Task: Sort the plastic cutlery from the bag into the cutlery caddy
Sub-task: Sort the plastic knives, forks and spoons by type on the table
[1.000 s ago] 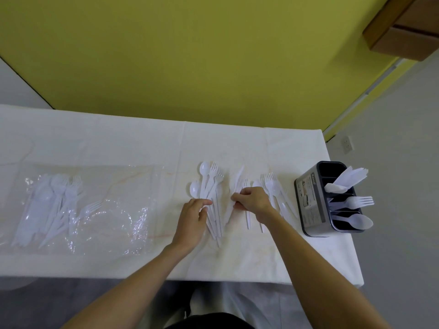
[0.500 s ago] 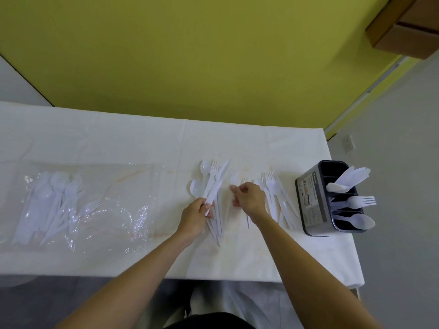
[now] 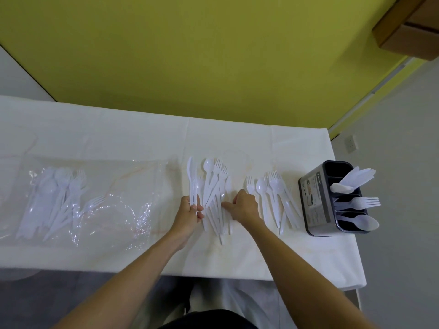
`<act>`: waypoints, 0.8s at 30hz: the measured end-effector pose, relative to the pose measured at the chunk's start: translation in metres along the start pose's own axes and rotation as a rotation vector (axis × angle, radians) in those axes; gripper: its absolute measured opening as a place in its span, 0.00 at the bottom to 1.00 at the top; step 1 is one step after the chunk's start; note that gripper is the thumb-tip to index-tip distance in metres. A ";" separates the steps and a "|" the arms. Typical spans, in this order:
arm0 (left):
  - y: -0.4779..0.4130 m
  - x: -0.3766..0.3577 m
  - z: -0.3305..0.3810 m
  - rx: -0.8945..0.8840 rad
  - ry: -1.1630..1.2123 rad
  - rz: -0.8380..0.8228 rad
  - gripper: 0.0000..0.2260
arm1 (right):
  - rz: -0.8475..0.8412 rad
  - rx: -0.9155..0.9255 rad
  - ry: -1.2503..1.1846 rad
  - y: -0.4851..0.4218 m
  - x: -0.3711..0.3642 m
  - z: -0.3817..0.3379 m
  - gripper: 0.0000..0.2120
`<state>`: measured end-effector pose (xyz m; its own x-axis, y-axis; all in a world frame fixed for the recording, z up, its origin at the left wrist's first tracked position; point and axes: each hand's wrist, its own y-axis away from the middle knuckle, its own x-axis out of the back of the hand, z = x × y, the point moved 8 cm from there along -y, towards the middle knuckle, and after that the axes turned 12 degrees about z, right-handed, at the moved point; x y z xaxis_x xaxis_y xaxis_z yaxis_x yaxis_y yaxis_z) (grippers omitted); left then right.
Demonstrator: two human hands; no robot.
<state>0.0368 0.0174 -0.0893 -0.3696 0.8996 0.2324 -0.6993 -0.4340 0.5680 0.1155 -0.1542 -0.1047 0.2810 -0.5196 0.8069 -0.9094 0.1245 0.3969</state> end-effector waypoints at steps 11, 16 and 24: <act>0.003 -0.003 0.001 -0.079 -0.108 -0.063 0.07 | 0.020 -0.055 0.030 0.006 0.029 0.003 0.10; 0.006 -0.007 0.007 -0.058 -0.144 -0.021 0.08 | 0.018 -0.031 0.104 0.012 0.030 0.001 0.11; 0.005 -0.006 0.006 -0.061 -0.146 0.044 0.06 | -0.006 -0.209 -0.440 -0.001 0.038 0.011 0.08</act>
<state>0.0392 0.0101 -0.0829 -0.3108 0.8751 0.3710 -0.7219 -0.4713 0.5067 0.1240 -0.1830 -0.0795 0.0893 -0.8232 0.5607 -0.8144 0.2637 0.5169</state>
